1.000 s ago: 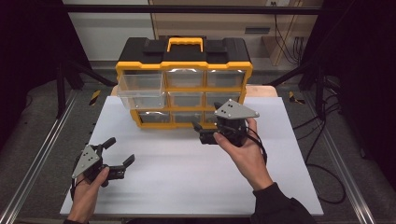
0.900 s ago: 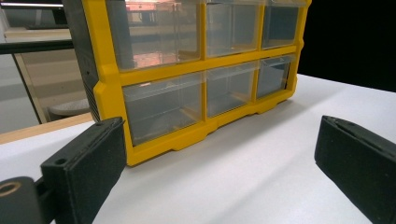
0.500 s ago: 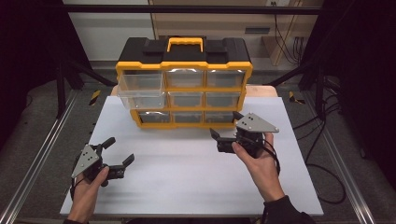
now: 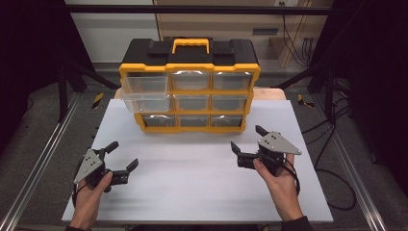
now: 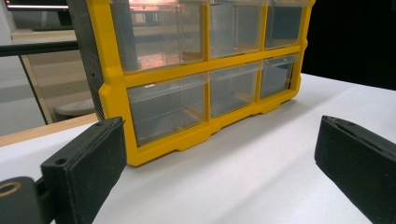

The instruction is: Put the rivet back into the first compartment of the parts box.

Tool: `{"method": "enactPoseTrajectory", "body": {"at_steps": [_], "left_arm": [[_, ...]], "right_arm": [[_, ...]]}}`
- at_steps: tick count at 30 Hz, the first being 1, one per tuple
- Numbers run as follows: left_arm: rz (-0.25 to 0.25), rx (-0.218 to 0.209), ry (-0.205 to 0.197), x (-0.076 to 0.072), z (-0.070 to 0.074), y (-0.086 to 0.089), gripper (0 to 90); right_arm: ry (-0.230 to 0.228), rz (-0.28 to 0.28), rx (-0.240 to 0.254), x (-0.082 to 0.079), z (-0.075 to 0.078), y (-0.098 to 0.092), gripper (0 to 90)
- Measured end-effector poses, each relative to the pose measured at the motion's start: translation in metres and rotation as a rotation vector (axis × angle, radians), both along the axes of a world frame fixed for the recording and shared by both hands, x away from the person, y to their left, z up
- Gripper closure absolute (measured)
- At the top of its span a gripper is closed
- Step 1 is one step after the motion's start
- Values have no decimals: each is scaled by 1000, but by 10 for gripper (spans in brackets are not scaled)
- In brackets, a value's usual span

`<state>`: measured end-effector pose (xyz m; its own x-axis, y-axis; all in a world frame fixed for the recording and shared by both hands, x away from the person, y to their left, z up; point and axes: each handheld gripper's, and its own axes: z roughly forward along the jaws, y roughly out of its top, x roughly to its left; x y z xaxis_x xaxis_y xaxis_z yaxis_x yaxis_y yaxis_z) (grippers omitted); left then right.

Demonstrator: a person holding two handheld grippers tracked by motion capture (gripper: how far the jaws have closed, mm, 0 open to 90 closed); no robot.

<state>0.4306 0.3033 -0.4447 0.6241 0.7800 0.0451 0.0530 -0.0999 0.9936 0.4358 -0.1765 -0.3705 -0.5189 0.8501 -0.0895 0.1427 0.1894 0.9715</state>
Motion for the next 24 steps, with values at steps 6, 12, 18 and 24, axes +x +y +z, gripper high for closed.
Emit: {"method": "enactPoseTrajectory", "body": {"at_steps": [6, 12, 18, 24], "left_arm": [[-8, 13, -5, -1, 2, -2, 23], [-4, 3, -5, -3, 5, -4, 23], [17, -19, -22, -5, 11, -3, 23], [47, -48, -24, -6, 16, 1, 23]], "right_arm": [[13, -34, 17, -4, -20, -14, 67], [21, -48, 45, -6, -38, -25, 53], [28, -69, 50, -8, -53, -34, 44], [6, -79, 64, -9, -63, -41, 39]]}}
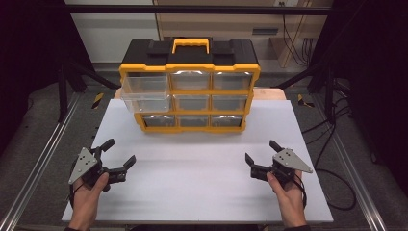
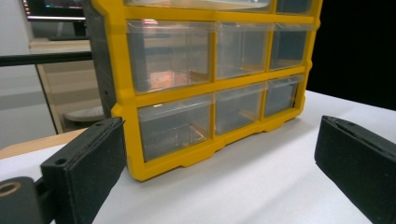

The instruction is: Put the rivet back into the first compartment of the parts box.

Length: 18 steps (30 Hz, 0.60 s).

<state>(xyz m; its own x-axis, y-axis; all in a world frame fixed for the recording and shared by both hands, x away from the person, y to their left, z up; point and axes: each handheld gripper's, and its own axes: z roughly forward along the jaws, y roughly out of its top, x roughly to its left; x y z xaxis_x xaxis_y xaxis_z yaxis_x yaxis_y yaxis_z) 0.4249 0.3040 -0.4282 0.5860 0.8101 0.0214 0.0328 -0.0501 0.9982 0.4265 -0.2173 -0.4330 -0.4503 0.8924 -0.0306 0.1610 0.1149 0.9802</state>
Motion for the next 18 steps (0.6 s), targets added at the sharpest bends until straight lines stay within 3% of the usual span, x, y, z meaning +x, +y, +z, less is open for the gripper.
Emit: {"method": "enactPoseTrajectory", "body": {"at_steps": [7, 18], "left_arm": [[32, 8, -12, -2, 9, -2, 21], [37, 45, -39, -7, 28, -18, 20]], "right_arm": [[3, -2, -37, -2, -10, -3, 34], [31, -3, 14, -5, -9, -9, 34]]}}
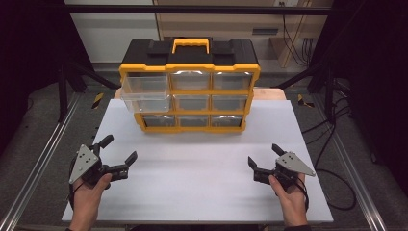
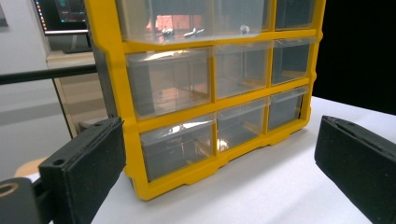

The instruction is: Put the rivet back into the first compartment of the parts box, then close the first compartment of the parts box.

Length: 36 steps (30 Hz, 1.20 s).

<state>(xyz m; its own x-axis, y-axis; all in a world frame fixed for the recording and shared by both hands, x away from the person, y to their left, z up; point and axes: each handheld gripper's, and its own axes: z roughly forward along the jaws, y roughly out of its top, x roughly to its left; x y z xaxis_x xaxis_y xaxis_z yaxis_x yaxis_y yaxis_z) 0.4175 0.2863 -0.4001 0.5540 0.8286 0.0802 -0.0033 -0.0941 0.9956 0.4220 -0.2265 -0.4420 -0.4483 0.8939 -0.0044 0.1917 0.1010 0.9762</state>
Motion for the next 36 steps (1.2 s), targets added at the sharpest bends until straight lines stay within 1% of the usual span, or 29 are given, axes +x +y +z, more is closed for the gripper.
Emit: {"method": "enactPoseTrajectory", "body": {"at_steps": [2, 6, 7, 10, 12, 13, 15, 16, 17, 23, 24, 25, 26, 28, 29, 30, 36], "left_arm": [[-4, 0, 3, 1, 3, -3, 20], [-1, 21, 7, 2, 8, -7, 20], [2, 21, 9, 3, 9, -8, 20], [6, 53, 29, 6, 12, -10, 21], [2, 48, 36, 8, 14, -12, 21], [1, 57, 40, 10, 15, -13, 21], [-1, 57, 45, 12, 18, -17, 22], [-1, 56, 48, 13, 20, -19, 22], [-3, 49, 50, 14, 21, -21, 22], [-9, 68, 43, 19, 36, -37, 26], [-10, 77, 26, 21, 39, -40, 28], [-10, 82, 35, 20, 42, -43, 28], [-9, 86, 29, 21, 45, -45, 30], [-2, 93, 25, 23, 51, -49, 37], [-1, 89, 23, 24, 53, -51, 41], [4, 93, 21, 25, 57, -53, 44], [27, 116, -5, 28, 72, -65, 105]], "right_arm": [[-2, 10, 8, -1, 0, -1, 29], [-6, 14, -3, -2, 1, -2, 37], [-4, 14, 1, -2, 2, -2, 39], [-15, 5, -3, -2, 2, -3, 46], [-12, 5, 3, -3, 2, -4, 53], [-13, 5, 2, -3, 2, -5, 58], [-14, 5, 4, -3, 2, -5, 61], [-8, 0, 9, -4, 2, -5, 62], [-12, -1, 6, -4, 2, -5, 63], [-10, -9, 11, -6, 3, -5, 77], [-11, -7, 9, -6, 2, -5, 81], [-9, -10, 6, -6, 3, -4, 83], [-7, -8, 8, -6, 3, -4, 84], [-6, -5, 8, -6, 3, -4, 89], [-6, -4, 9, -6, 3, -4, 90], [-12, -5, 4, -6, 3, -4, 91], [-4, -12, 20, -7, 4, -6, 89]]}}
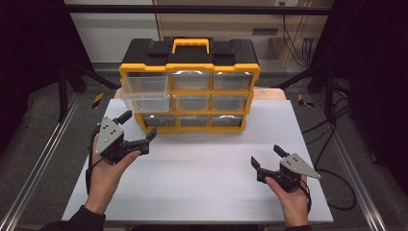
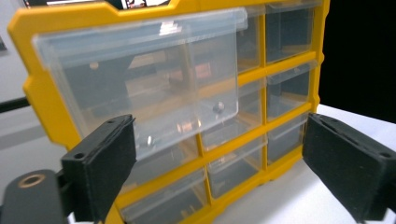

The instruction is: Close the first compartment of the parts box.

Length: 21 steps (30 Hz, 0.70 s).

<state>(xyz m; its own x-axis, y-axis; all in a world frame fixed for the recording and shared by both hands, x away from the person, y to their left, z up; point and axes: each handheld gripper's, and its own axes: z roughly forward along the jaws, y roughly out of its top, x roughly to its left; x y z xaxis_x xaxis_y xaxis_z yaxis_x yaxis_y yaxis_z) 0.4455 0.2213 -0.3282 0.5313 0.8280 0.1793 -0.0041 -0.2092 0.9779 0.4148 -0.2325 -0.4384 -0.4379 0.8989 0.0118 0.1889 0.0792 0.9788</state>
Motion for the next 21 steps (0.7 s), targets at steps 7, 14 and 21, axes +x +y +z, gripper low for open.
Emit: {"method": "enactPoseTrajectory", "body": {"at_steps": [7, 14, 21], "left_arm": [[59, 1, -16, 3, 5, -5, 270], [120, -38, -6, 6, 7, -6, 518], [148, -66, 20, 9, 7, -7, 707]], "right_arm": [[-5, 0, 4, 0, 0, 0, 88], [-7, -2, 11, 0, 0, 0, 89], [-13, -2, 12, 0, 0, 1, 92]]}}
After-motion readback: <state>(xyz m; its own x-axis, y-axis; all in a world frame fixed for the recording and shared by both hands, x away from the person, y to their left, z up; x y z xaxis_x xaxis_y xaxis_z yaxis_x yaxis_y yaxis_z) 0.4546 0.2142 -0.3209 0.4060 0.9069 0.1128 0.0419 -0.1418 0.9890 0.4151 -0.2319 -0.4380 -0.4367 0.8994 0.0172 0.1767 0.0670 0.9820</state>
